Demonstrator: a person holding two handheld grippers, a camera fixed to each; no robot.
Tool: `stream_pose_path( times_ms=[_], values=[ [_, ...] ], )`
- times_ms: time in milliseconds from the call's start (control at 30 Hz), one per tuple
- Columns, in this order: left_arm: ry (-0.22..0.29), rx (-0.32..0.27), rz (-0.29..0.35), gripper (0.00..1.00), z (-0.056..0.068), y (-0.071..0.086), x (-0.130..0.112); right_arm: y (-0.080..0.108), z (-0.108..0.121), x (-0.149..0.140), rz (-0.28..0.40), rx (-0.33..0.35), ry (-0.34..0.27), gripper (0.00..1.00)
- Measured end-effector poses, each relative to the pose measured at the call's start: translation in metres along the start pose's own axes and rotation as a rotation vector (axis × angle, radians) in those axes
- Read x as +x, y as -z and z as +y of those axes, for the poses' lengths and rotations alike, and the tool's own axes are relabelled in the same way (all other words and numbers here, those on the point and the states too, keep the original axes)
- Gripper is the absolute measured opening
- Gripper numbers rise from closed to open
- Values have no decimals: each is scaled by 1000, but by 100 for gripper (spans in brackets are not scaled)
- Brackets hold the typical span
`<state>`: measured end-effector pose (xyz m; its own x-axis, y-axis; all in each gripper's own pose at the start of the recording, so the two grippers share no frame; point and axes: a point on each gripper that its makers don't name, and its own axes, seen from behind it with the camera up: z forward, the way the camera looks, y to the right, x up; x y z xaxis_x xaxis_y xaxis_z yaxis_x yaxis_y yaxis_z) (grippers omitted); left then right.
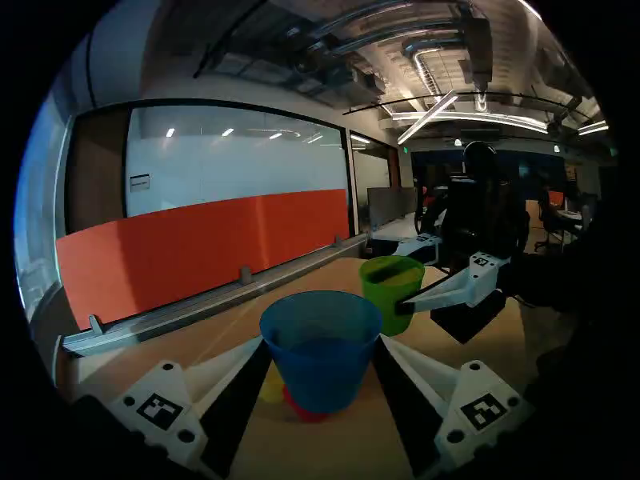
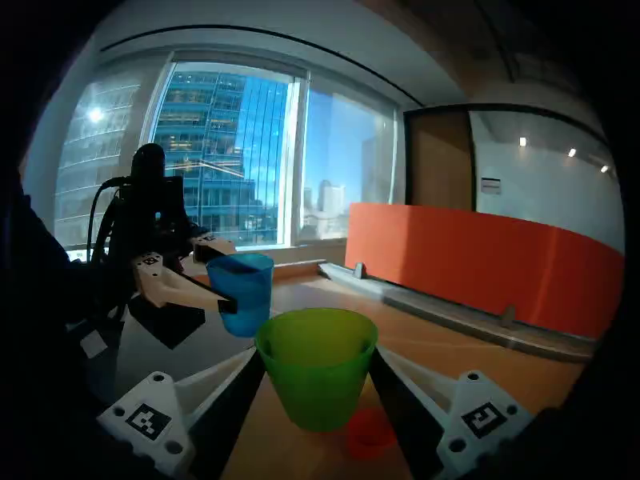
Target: Pour water
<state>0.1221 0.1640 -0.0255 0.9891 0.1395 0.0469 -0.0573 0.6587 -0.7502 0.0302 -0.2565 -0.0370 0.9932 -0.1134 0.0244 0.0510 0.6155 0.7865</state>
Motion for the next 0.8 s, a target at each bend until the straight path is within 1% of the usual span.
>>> stream_pose_path(
  times_ms=[367, 600, 800],
  values=[
    [-19, 19, 50, 84, -7, 2, 14, -11, -3, 15, 45, 9, -4, 90],
    [-29, 25, 79, 84, -9, 4, 23, -15, -7, 21, 59, 26, -11, 90],
    [-46, 45, 95, 84, -14, 5, 30, -18, -9, 25, 69, 39, -19, 90]
  ],
)
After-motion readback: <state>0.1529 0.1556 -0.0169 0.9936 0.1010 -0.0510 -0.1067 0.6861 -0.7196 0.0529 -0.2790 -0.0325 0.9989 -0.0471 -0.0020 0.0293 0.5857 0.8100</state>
